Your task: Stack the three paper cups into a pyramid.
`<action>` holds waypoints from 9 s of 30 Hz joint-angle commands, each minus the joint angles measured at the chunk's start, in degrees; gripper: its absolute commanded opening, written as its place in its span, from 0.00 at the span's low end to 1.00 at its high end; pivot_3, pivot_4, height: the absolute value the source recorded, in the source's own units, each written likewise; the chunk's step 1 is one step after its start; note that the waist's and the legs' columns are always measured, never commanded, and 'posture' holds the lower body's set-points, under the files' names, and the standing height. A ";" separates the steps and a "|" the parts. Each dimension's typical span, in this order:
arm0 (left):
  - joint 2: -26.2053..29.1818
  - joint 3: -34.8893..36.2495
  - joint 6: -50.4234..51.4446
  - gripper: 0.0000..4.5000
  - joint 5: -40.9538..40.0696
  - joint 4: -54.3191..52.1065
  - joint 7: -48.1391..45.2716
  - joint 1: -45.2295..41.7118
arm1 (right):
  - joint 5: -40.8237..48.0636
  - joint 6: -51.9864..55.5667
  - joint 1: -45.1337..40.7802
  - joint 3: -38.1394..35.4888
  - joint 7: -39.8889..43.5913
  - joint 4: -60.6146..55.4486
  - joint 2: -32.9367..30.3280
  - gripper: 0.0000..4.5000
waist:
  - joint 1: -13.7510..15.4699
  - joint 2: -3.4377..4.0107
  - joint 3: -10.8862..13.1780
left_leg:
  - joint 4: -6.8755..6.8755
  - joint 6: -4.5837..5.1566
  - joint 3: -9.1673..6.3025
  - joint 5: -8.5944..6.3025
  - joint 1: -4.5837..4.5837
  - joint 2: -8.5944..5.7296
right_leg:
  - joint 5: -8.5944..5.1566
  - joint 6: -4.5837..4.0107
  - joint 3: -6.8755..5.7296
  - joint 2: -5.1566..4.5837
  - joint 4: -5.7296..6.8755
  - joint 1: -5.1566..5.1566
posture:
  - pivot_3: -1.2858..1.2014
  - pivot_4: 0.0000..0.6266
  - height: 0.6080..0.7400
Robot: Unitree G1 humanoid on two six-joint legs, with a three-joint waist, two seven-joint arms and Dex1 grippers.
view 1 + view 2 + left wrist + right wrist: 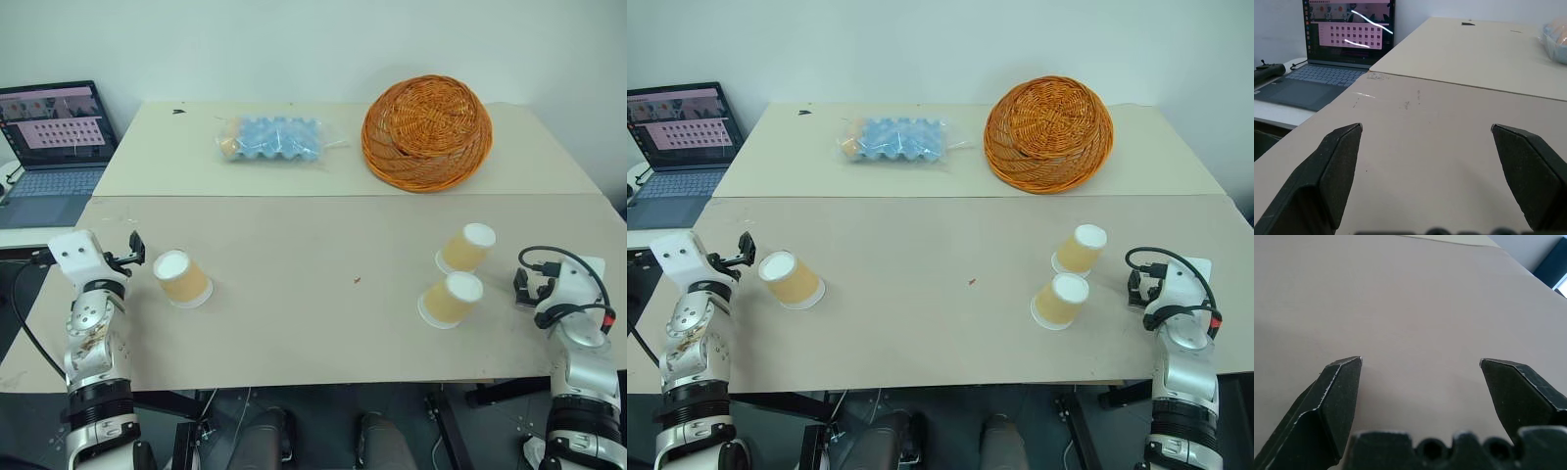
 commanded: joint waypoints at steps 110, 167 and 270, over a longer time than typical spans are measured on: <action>23.98 -17.93 27.43 1.00 -28.87 -52.41 -41.59 7.97 | 21.07 15.89 -25.81 32.04 52.25 -22.67 -6.68 0.61 | 1.13 0.04 -0.02 | -0.06 0.20 0.10 -0.15 0.38 0.10 | -0.24 -0.24 0.06 -0.01 -0.16 0.05 | 0.52 0.24 0.90; 22.72 -19.49 28.43 1.00 -28.73 -51.42 -40.18 4.88 | 24.81 38.80 9.61 -0.51 38.04 -58.06 -12.42 0.99 | 1.41 -0.01 0.01 | -0.13 -0.40 0.00 -0.29 0.10 0.09 | -0.21 -0.20 -0.06 -0.01 -0.07 0.03 | 0.52 0.24 0.90; 21.99 -19.02 30.00 1.00 -28.64 -52.38 -38.44 3.98 | 14.35 2.58 -20.16 27.83 58.86 -11.15 -6.79 0.57 | 1.20 0.00 0.03 | -0.06 -0.26 -0.02 0.17 0.11 0.04 | -0.20 -0.16 -0.07 0.09 -0.03 0.05 | 0.52 0.24 0.90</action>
